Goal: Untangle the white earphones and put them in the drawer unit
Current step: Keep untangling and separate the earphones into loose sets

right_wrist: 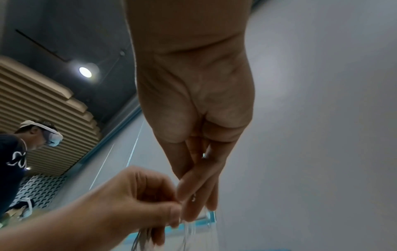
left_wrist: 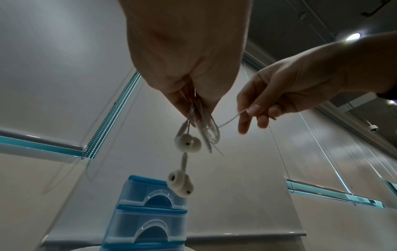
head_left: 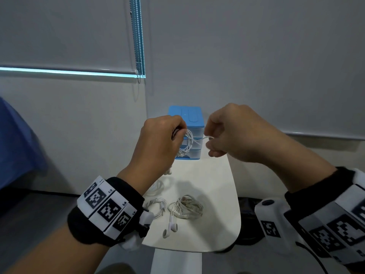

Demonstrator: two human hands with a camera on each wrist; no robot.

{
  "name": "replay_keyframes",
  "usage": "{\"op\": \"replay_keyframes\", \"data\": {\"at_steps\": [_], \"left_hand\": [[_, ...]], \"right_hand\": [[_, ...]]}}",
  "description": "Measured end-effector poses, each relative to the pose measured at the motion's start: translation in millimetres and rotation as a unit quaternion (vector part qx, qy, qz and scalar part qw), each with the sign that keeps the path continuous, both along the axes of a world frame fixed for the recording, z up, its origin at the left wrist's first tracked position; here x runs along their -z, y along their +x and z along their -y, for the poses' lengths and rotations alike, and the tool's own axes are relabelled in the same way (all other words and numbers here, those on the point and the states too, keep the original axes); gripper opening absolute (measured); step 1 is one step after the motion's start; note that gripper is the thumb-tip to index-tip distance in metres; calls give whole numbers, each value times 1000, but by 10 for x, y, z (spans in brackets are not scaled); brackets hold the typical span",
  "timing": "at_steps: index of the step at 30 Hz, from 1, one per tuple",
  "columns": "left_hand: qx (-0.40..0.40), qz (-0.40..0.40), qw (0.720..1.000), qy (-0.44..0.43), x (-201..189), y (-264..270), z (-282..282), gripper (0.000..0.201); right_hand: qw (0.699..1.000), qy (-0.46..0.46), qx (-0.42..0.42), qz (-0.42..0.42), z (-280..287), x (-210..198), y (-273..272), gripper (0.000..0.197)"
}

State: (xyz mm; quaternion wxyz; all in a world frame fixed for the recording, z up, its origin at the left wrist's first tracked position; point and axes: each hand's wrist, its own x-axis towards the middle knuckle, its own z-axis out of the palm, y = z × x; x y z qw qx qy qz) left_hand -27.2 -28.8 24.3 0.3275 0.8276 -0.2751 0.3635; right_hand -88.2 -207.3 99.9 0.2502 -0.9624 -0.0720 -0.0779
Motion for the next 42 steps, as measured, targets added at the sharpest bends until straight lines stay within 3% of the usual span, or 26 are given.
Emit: {"op": "replay_keyframes", "data": {"at_steps": [5, 9, 14, 17, 20, 24, 38, 42], "left_hand": [[55, -63, 996, 1, -6, -67, -1, 11], [169, -163, 967, -100, -71, -146, -11, 10], [263, -210, 920, -202, -198, -215, 12, 6], [266, -228, 909, -228, -215, -208, 19, 6], [254, -254, 910, -206, -202, -208, 10, 4], [240, -265, 915, -186, -212, -210, 11, 7], [199, -208, 947, -143, -224, -122, 22, 1], [191, -205, 951, -132, -202, -113, 34, 4]], "right_hand": [[994, -46, -3, 103, 129, -214, 3, 11], [982, -56, 16, 178, 284, -114, 283, 5], [992, 57, -72, 87, 228, 298, 446, 3], [970, 184, -157, 31, 120, 509, 373, 13], [956, 239, -170, 23, 61, 578, 351, 13], [955, 225, -190, 19, 39, 572, 379, 37], [935, 286, -205, -45, 95, 675, 416, 18], [935, 292, -191, -55, 84, 666, 393, 33]]}}
